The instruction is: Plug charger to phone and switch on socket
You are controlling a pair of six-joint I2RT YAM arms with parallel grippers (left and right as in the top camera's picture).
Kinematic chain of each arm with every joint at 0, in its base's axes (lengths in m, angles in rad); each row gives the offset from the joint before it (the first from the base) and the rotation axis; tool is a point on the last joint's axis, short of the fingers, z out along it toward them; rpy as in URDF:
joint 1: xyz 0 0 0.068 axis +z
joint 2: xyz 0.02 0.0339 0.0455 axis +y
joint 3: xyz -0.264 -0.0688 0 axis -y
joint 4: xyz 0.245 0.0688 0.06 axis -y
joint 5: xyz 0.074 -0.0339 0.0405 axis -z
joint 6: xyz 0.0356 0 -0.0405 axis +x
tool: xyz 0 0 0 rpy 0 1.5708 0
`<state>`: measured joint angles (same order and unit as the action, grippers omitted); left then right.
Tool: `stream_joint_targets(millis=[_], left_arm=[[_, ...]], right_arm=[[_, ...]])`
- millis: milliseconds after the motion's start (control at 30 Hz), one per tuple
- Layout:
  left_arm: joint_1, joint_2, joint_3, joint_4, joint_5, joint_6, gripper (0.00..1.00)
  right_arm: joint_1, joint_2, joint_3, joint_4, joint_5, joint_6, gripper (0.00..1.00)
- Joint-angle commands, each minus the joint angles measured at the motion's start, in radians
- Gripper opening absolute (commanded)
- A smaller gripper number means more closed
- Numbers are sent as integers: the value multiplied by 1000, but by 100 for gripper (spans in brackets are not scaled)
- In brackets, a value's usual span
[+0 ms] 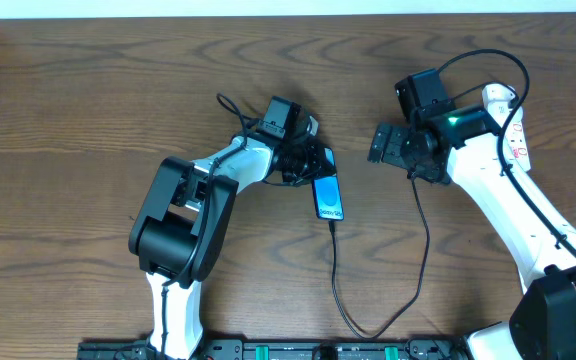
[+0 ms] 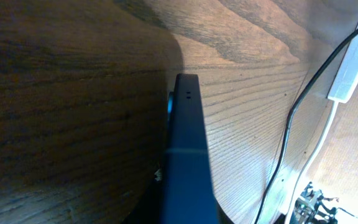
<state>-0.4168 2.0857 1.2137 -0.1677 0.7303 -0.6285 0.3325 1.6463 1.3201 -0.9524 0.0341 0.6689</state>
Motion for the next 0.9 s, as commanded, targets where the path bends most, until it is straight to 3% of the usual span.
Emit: stream_joint_targets(millis=[0,67,300,867], left_arm=[[-1,7,-2,0,-25,-24,7],[-1,8,-2,0,-25,-24,8],[-1,7,-2,-10,-25,-24,29],[-1,8,-2,-16,-31,-23,30]], right_arm=[[10,-19,5,-1,16,11,99],[12,-19,5,-2,16,11,99],[20,-19,5,-1,16,11,99],[22,-19,5,-2,16,11,99]])
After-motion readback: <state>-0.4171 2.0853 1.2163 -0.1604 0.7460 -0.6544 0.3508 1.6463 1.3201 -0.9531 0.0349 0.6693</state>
